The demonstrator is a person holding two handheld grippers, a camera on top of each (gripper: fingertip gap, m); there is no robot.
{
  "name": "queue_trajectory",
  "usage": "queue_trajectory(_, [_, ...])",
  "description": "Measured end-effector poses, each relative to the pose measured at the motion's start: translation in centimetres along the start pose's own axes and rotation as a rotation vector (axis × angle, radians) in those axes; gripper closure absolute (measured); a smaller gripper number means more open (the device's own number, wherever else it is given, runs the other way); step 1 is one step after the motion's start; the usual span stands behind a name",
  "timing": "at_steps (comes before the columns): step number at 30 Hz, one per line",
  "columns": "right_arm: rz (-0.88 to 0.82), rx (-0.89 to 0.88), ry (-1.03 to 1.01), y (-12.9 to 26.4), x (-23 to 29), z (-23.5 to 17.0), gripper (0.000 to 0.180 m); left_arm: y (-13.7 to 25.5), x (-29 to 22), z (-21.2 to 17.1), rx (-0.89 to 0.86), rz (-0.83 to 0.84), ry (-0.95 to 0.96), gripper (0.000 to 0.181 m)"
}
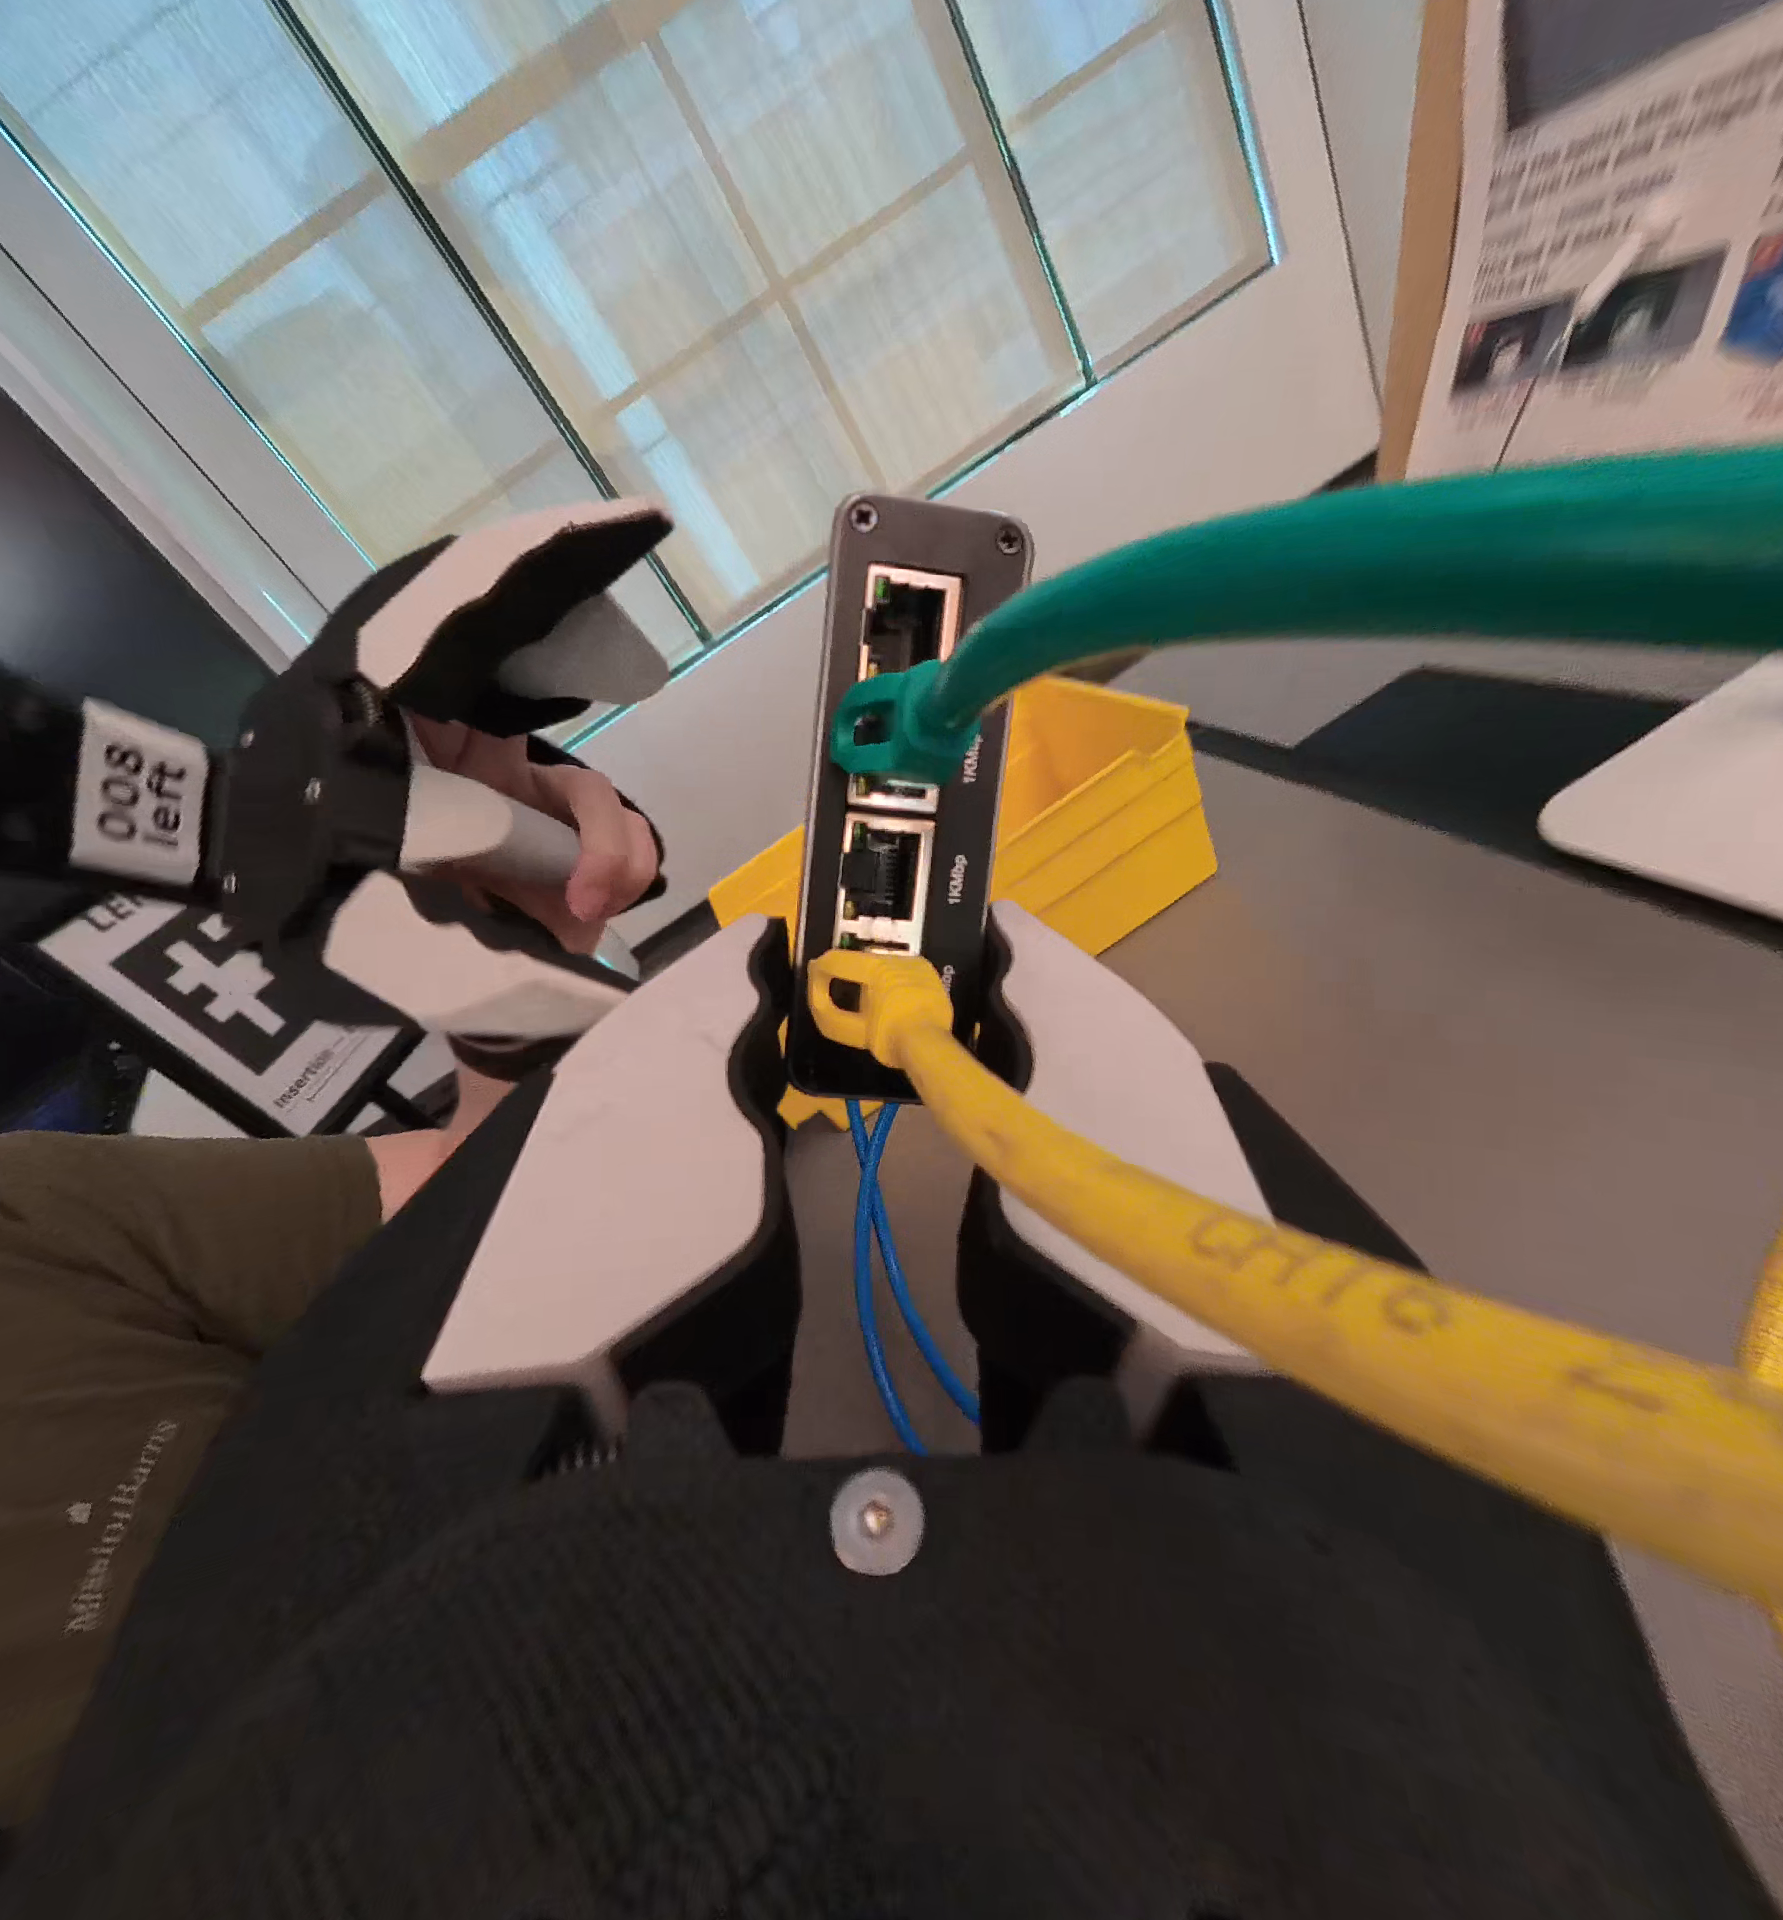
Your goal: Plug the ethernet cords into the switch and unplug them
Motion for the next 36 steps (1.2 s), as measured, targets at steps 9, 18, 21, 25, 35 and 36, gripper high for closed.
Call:
queue_trajectory(9, [-0.067,-0.393,0.405,10.2,5.0,7.7,0.146,5.0,4.9,0.5,-0.106,0.032,0.223,0.092])
queue_trajectory(18, [-0.273,-0.762,0.551,19.4,5.3,10.0,0.146,3.6,3.8,0.1,-0.030,-0.029,0.216,0.092])
queue_trajectory(21, [-0.325,-0.851,0.568,21.3,5.4,10.1,0.147,3.1,3.4,0.0,-0.007,-0.046,0.209,0.091])
queue_trajectory(25, [-0.328,-0.922,0.555,23.2,5.8,10.2,0.147,2.5,3.0,-0.2,0.021,-0.066,0.202,0.091])
queue_trajectory(35, [-0.370,-0.854,0.572,23.3,9.1,13.1,0.147,2.6,2.9,-0.2,0.014,-0.124,0.230,0.091])
queue_trajectory(36, [-0.385,-0.828,0.568,23.0,8.9,14.5,0.147,2.8,3.1,-0.1,0.001,-0.125,0.237,0.092])
Point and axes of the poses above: each gripper's, where its closed fingertips meet, y back along the fingers, z out of its top, x = y × z across the jaws, the point moved 9 cm from there along y, back along the fingers, and after that the axes turned 3 degrees about -x, right-handed, at the moved point
